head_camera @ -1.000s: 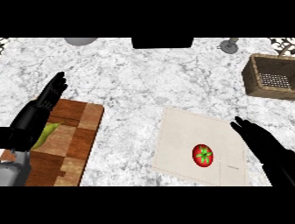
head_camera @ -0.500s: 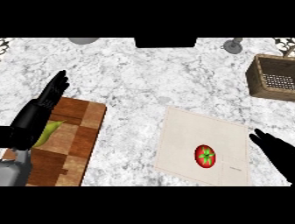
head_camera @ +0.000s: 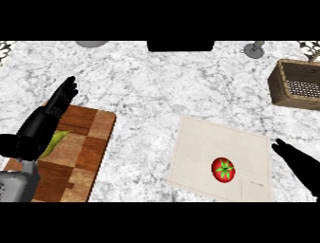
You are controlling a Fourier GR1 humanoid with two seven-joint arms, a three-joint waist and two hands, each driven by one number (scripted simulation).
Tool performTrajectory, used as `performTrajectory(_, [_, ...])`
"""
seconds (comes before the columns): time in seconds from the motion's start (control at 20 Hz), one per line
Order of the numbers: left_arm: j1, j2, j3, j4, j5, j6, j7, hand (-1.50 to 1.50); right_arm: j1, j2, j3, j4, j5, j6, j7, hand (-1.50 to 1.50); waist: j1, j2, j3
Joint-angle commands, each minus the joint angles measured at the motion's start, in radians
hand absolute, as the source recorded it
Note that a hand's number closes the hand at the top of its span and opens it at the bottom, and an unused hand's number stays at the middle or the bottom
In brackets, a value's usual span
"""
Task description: Pick the tomato from the placemat and place it in the basket
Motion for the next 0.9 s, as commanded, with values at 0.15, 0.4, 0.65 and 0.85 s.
performTrajectory(0.15, [-0.070, -0.039, 0.012, 0.026, -0.014, -0.009, 0.046, 0.00, -0.002, 0.147, 0.068, 0.172, 0.158, -0.098, -0.180, -1.50, 0.006, 0.002, 0.001])
performTrajectory(0.4, [0.023, -0.017, 0.043, -0.023, -0.012, -0.048, -0.002, 0.00, -0.052, 0.237, 0.108, 0.353, 0.270, -0.189, -0.269, -1.50, 0.012, 0.002, 0.000])
performTrajectory(0.65, [0.024, -0.057, 0.033, 0.009, -0.055, -0.052, -0.040, 0.00, -0.032, 0.212, 0.000, 0.412, 0.257, -0.199, -0.374, -1.50, 0.007, 0.002, 0.000])
performTrajectory(0.85, [0.009, -0.097, 0.036, -0.024, -0.081, -0.028, 0.020, 0.00, -0.074, 0.299, 0.077, 0.393, 0.329, -0.163, -0.329, -1.50, 0.008, 0.001, 0.000])
